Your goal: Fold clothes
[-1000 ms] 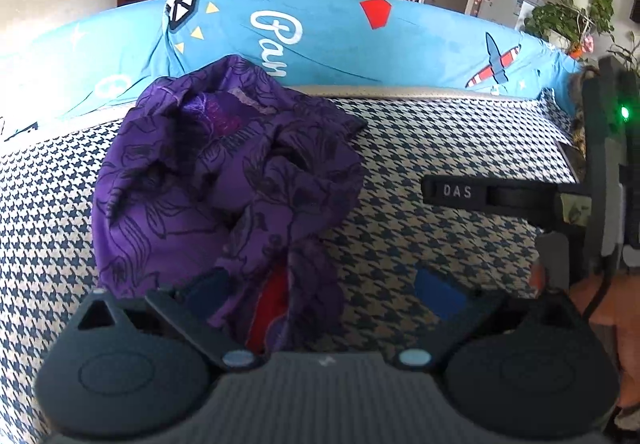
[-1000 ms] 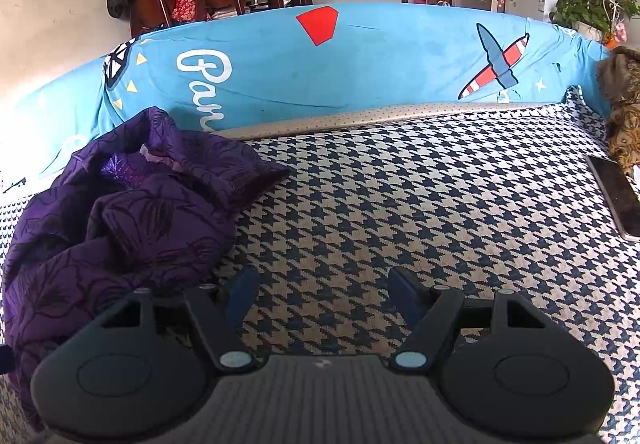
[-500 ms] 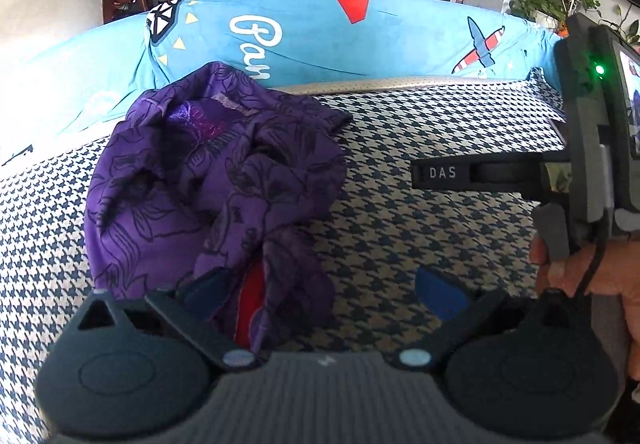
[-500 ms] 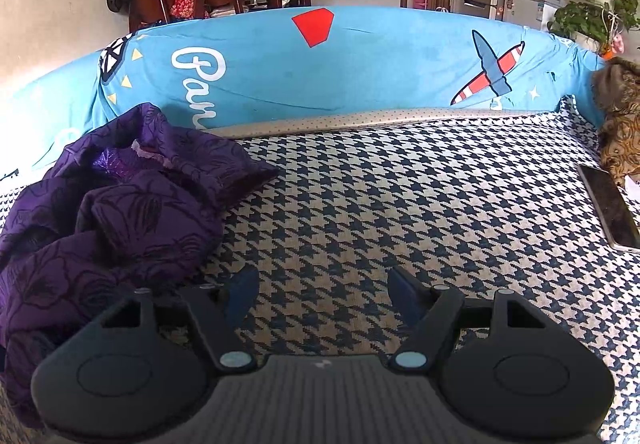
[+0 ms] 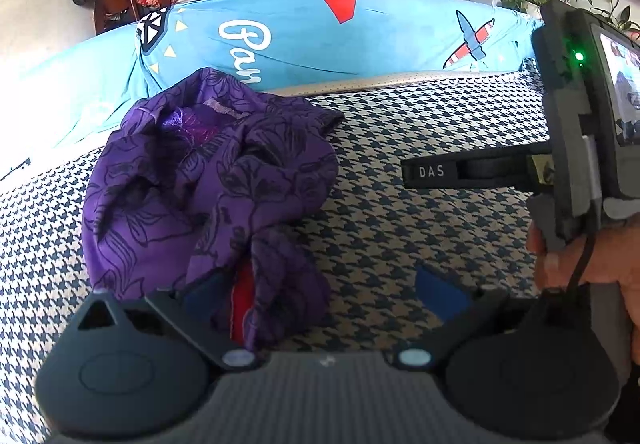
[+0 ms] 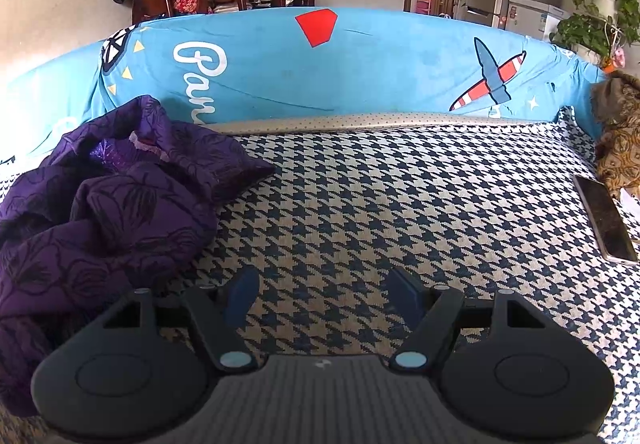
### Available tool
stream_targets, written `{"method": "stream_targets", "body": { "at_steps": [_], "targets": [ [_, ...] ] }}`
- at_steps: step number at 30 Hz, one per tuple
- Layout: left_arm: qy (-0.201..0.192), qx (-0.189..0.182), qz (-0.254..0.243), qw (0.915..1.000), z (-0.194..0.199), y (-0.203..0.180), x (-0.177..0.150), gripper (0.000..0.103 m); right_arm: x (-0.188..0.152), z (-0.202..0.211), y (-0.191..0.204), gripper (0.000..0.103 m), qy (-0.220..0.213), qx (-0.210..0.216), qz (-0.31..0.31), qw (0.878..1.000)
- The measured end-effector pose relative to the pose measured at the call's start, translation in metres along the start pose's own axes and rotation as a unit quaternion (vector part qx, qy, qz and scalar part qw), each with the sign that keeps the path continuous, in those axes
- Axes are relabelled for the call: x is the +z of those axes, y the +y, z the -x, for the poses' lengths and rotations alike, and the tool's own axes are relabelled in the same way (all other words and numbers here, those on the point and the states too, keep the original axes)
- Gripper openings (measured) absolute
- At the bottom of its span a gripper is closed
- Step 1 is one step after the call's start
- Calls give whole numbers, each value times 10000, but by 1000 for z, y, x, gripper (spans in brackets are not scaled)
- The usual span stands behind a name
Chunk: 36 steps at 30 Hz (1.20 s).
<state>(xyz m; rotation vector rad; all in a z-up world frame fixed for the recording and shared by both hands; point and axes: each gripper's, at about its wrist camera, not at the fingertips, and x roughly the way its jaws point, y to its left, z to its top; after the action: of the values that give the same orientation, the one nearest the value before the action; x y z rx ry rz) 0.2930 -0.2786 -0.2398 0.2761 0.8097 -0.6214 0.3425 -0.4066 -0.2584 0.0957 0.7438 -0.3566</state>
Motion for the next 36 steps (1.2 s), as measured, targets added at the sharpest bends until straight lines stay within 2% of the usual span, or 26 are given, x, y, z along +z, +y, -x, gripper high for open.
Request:
{"method": "stream_targets", "body": {
  "at_steps": [12,15,22,31,36],
  "targets": [
    [17,-50,-266,9996,2,-5,-4,103,0,-1,2,72,51,-17,495,9988],
    [33,29,-266,9996,0,-4,-5,103,-1,0,-5,72,90,108,438,9989],
    [68,-11,-137,9999,1,2,-4,103,-1,-1,-12,72,167,66,214,9996],
    [47,-394,-35,9992,7,10,-1,103,1,-5,-6,72,170,-104,604,9980],
    [116,-545,-214,9982,9,2,-4,103,3,-11,-4,72,186,-203,729,9970]
  ]
}}
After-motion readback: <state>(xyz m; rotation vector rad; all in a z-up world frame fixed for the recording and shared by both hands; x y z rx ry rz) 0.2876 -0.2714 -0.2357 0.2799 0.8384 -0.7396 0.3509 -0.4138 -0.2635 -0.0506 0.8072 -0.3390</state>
